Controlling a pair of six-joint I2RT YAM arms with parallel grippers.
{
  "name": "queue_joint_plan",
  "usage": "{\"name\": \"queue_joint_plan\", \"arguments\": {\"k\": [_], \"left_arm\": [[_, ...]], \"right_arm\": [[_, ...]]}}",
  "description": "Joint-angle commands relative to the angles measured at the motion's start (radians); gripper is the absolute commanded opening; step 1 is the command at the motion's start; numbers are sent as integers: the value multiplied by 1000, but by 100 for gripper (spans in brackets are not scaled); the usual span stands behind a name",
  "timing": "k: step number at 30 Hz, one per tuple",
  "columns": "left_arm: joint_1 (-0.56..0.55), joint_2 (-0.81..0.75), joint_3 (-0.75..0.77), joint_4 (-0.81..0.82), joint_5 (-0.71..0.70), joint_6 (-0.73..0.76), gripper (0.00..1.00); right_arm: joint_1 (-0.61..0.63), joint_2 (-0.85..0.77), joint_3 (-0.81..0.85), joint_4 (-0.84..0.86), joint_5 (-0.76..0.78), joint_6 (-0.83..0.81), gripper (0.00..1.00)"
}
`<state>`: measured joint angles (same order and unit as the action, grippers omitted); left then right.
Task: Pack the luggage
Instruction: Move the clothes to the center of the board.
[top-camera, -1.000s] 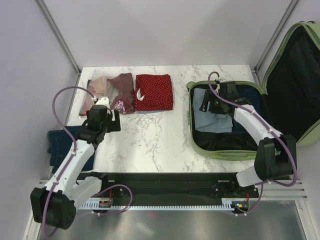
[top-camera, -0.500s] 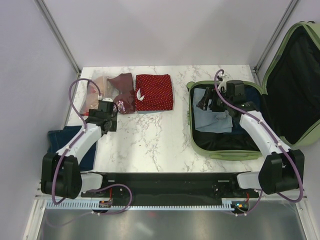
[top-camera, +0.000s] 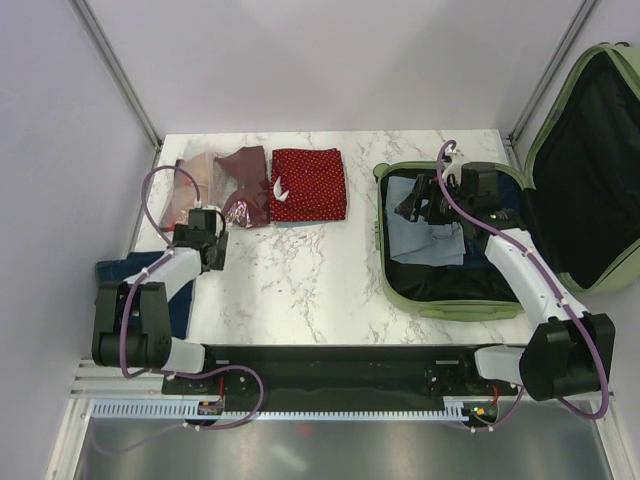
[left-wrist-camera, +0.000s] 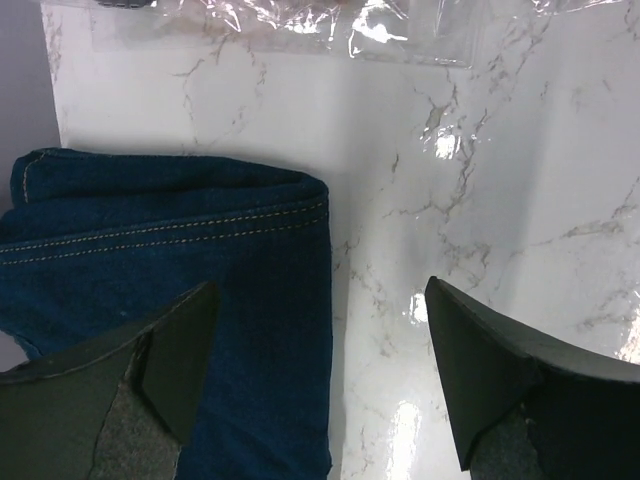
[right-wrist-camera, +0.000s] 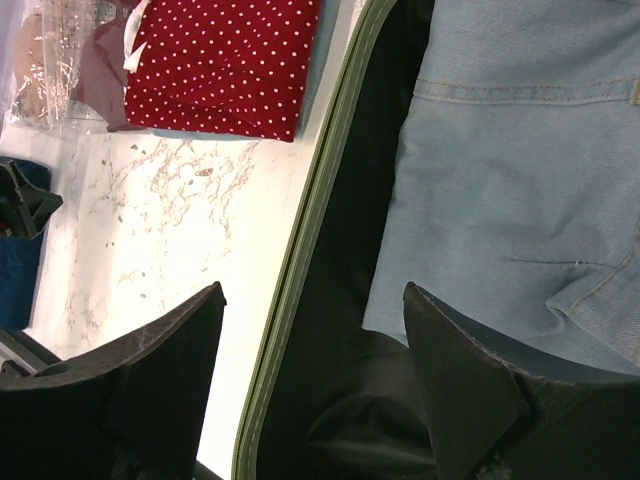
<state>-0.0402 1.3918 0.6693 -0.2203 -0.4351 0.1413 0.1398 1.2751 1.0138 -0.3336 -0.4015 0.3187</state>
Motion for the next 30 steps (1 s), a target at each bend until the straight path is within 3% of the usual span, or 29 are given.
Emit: {"name": "queue_joint_plan", "arguments": {"k": [1, 4, 10, 18, 19, 20, 21, 22, 30], "left_arm": [[6, 52, 26, 70, -28, 72, 90], [14, 119, 61, 52, -42, 64, 88], [26, 176, 95, 26, -77, 49, 66], [28, 205, 99, -1, -82, 50, 45], [28, 208, 101, -2, -82, 47, 40], [28, 213, 102, -4, -77, 49, 17], [28, 220, 105, -4, -80, 44, 5], [28, 228, 110, -22, -79, 38, 2], [11, 273, 176, -105, 7, -19, 2]], "right_arm": [[-5, -25, -1, 45, -20, -9, 79], [-5, -23, -3, 45, -17, -12, 79], [-5, -23, -9, 47, 16, -21, 79], [-5, -16, -14, 54, 20, -20, 80], [-5, -17, -17, 54, 20, -21, 80], [-5, -17, -18, 59, 20, -21, 80], [-6, -17, -18, 59, 20, -18, 79], [-6, -16, -18, 59, 20, -20, 80], [-6, -10, -14, 57, 21, -18, 80]]}}
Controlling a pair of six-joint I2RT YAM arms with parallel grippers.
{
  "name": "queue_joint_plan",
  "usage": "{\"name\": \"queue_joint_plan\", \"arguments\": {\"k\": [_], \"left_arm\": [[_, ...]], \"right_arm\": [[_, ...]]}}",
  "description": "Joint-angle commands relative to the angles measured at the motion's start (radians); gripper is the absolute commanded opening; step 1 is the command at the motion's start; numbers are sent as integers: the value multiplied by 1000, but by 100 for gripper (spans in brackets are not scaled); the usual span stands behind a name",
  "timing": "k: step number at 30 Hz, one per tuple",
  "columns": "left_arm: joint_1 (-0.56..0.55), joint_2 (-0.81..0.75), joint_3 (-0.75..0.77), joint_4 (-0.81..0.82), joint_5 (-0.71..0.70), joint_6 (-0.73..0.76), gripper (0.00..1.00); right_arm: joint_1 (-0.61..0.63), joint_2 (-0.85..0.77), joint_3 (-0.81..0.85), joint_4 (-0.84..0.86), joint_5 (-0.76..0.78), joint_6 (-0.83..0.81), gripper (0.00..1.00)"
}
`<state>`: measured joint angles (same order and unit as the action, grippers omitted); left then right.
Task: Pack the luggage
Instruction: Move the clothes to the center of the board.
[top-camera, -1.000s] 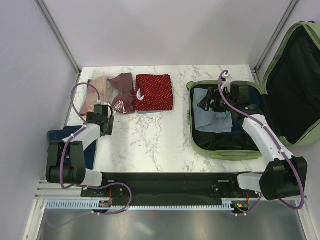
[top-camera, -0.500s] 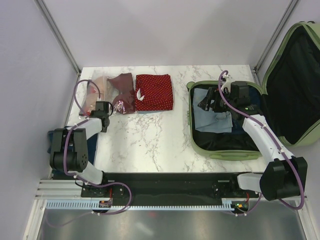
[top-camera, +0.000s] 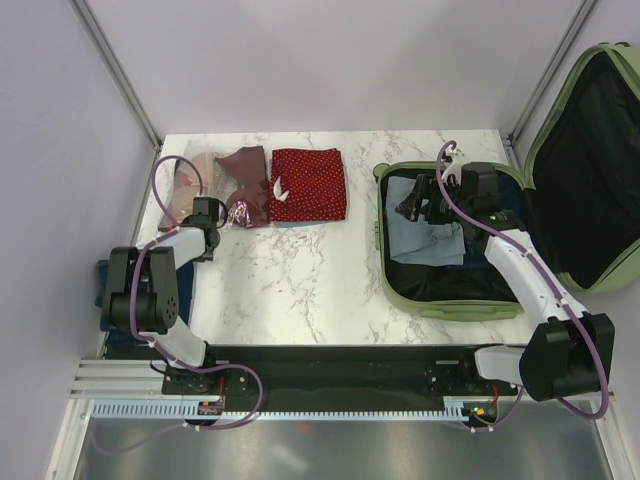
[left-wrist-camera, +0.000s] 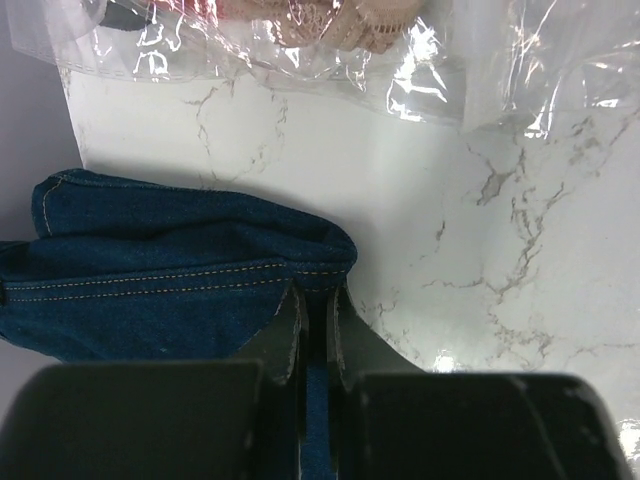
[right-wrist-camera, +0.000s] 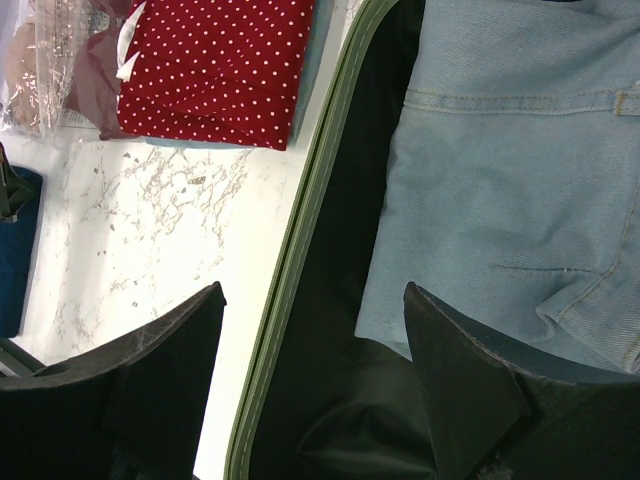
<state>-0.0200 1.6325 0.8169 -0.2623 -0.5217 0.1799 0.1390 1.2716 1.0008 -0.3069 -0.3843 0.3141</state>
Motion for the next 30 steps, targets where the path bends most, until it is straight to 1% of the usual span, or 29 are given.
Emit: {"name": "queue_joint_plan", "arguments": {"k": [1, 8, 9, 10, 16, 22, 23, 27, 30], "left_arm": [[-14, 32, 34, -77, 97, -71, 2], [-80, 23, 79, -132, 109, -171, 2], [-90, 23, 80, -143, 114, -207, 2], [-93, 14, 82, -146, 139, -218, 2], [-142, -61, 61, -157, 192, -318, 2], [-253, -129, 62, -155, 218, -445, 2], [-289, -137, 67, -153, 216, -460, 2], [-389, -129, 87, -141, 222, -549, 2], [-475, -119, 106, -121, 220, -652, 2]], "right_arm": [[-4, -5, 4, 31, 4, -13, 80], [-4, 3, 18, 19, 18, -18, 80], [-6, 3, 18, 15, 28, -20, 80], [-4, 3, 18, 14, 30, -21, 80], [-6, 15, 21, 12, 41, -24, 80], [-6, 26, 29, 9, 39, -23, 80], [-4, 25, 30, 6, 41, -24, 80], [-4, 9, 32, -1, 27, -20, 80], [-4, -1, 33, -3, 2, -12, 80]]}}
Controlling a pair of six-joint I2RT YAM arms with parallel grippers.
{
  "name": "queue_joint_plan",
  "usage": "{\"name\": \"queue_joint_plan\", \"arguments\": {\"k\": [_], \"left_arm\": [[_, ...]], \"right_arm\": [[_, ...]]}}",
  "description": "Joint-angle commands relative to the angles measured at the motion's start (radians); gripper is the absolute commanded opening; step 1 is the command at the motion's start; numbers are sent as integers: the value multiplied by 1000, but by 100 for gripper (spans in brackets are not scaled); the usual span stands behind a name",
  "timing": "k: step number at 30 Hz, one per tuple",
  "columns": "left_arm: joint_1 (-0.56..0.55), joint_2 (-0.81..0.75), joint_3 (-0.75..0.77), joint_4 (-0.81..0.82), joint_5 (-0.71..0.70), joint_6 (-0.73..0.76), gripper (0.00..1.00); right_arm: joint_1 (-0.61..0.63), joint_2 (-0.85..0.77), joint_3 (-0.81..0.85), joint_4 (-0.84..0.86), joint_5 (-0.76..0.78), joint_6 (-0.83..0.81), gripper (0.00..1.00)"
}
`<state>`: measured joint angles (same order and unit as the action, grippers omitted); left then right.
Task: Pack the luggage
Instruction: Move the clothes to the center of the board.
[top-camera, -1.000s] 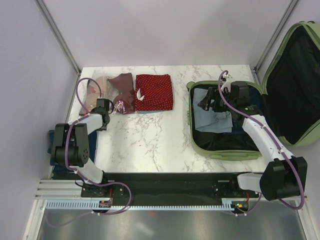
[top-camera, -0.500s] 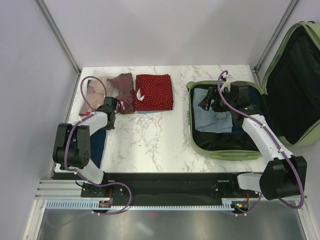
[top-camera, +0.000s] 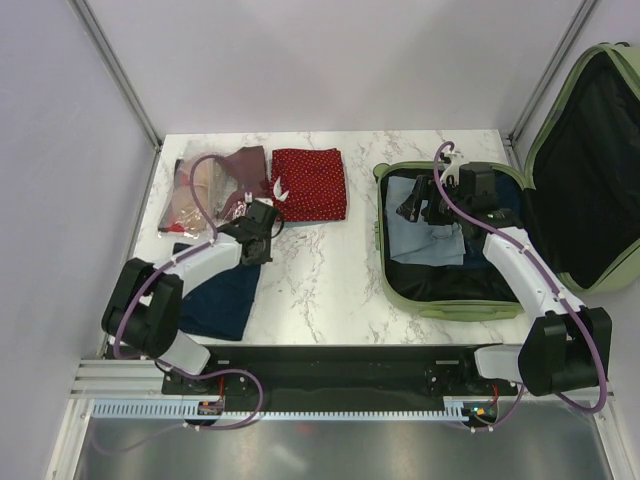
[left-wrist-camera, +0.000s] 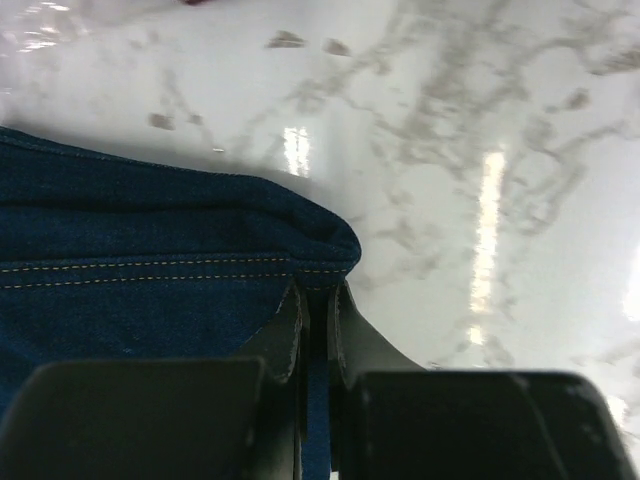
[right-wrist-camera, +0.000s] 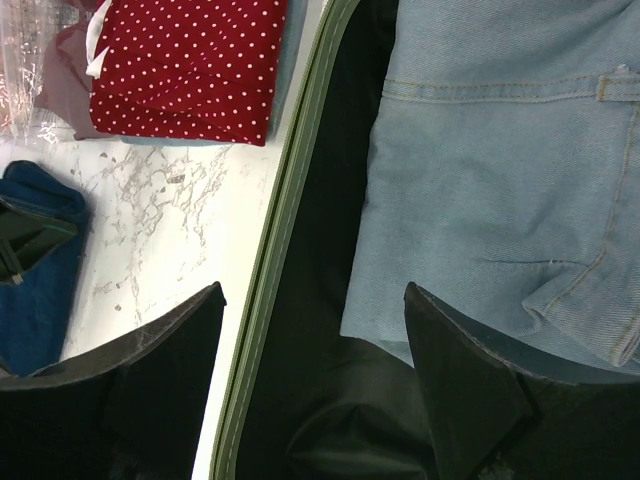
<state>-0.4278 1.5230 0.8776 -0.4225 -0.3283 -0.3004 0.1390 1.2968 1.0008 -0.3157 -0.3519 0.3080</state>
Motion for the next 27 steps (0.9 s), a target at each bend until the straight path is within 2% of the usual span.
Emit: {"name": "queue_joint_plan", "arguments": {"k": [1, 5, 11, 19, 24, 27], "left_arm": [[-92, -9, 49, 50, 22, -192, 2], [-219, 5, 76, 91, 12, -304, 2], [-345, 81, 168, 172, -9, -427, 2], [-387, 253, 349, 272, -35, -546, 2], [-387, 312, 428, 301, -6, -553, 2], [-385, 301, 451, 298, -9, -522, 32]], "right_arm": [[-4, -28, 32, 6, -35, -6, 80], [7, -25, 27, 6, -52, 0, 80], [22, -37, 21, 3, -58, 2, 80], [63, -77, 4, -16, -62, 11, 80], [174, -117, -17, -16, -49, 42, 80], [249, -145, -45, -2, -13, 72, 80]]}}
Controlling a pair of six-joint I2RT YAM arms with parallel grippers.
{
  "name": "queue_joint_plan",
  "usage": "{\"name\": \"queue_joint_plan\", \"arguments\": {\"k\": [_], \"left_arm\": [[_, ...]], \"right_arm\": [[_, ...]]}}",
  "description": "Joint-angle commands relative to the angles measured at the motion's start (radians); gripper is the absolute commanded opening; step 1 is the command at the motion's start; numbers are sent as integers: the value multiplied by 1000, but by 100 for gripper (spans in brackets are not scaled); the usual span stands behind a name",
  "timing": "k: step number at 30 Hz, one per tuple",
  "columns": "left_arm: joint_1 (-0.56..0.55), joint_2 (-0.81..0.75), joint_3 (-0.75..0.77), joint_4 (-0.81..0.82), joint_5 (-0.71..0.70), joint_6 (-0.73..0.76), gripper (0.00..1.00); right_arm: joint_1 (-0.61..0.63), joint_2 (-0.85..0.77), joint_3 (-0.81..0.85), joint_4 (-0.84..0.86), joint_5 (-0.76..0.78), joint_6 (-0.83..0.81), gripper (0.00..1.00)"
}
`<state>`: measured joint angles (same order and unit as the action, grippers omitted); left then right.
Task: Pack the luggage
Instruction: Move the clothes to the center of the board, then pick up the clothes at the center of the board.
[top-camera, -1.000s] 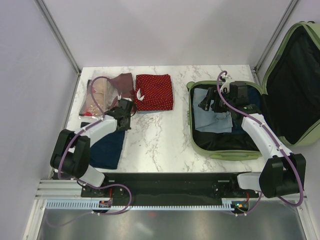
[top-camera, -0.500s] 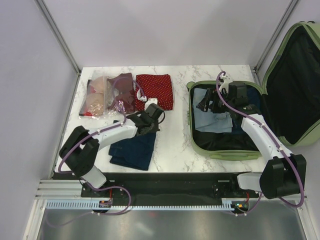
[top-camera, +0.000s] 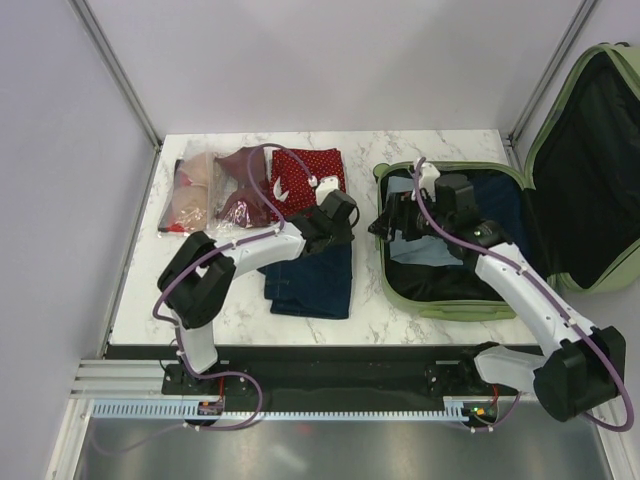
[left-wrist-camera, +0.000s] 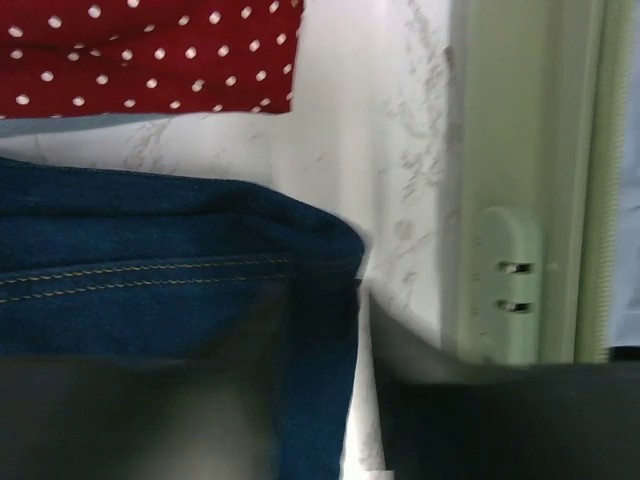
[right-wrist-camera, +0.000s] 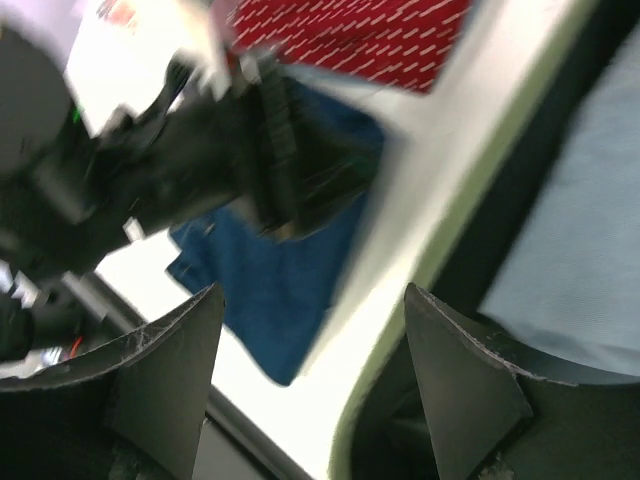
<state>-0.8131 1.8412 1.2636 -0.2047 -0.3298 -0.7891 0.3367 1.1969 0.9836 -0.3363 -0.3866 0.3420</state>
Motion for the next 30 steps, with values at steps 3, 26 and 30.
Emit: {"name": "queue_joint_plan", "arguments": {"k": [3, 26, 30], "left_arm": [[3, -63, 63, 48, -17, 25, 70], [244, -668, -256, -62, 88, 589, 86], [244, -730, -297, -45, 58, 645, 86]], "right_arm": [[105, -68, -60, 39, 26, 72, 80], [475, 399, 45, 174, 299, 153, 80], [502, 550, 128, 197, 337, 147, 80]]}}
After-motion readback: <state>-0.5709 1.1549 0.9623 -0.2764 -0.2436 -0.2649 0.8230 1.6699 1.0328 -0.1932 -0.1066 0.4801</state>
